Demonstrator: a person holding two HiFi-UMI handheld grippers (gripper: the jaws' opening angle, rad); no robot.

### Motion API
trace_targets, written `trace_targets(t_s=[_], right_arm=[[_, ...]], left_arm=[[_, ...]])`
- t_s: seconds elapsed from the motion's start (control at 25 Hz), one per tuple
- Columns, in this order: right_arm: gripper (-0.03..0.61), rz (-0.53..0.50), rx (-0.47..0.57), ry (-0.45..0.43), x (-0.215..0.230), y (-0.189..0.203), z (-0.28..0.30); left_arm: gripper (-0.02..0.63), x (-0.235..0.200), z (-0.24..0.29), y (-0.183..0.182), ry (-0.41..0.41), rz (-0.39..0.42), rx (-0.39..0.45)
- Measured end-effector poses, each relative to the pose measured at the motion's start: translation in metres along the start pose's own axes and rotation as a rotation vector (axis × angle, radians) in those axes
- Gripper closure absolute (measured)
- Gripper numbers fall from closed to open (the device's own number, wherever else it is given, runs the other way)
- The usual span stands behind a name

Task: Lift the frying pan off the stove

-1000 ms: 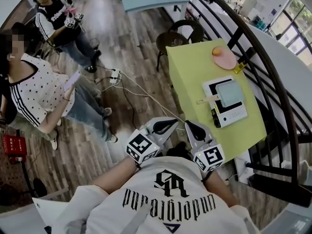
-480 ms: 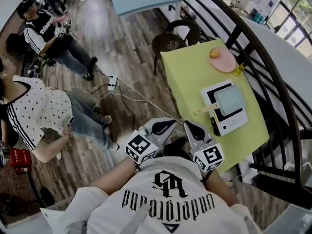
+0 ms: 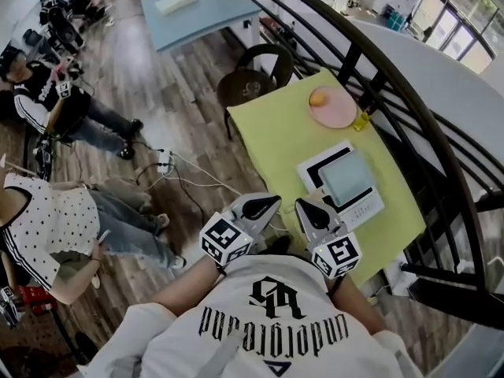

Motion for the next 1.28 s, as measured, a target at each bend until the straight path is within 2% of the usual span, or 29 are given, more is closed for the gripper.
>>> trace_targets(t_s=[0.4,0.6,1.28], right_arm=[[0.577,0.067,0.013,0.178,0.064,0.004,-0.034],[0.577,0.11,0.015,0.307,0.079,0.009,-0.049],[0.577,0.267,0.049,0.692,0.071,0.015,-0.028]], left_arm=[[0.607,-0.007,0.082,-0.007,0.15,0.012,-0.084],[0.607,-0.01,0.114,-0.012,0.277,0.033,-0.127],[0.607,-0.06,0.149,-0.021,0.635,0.059,-0.265]])
Point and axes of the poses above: the fingertips, and each gripper's own axes: z forward along the fingers, x to its right, y out of its underside, the point moved 7 cm from there along -z, backward along the fingers, and after that the axes turned 5 degrees about y, right-handed, at the moved point
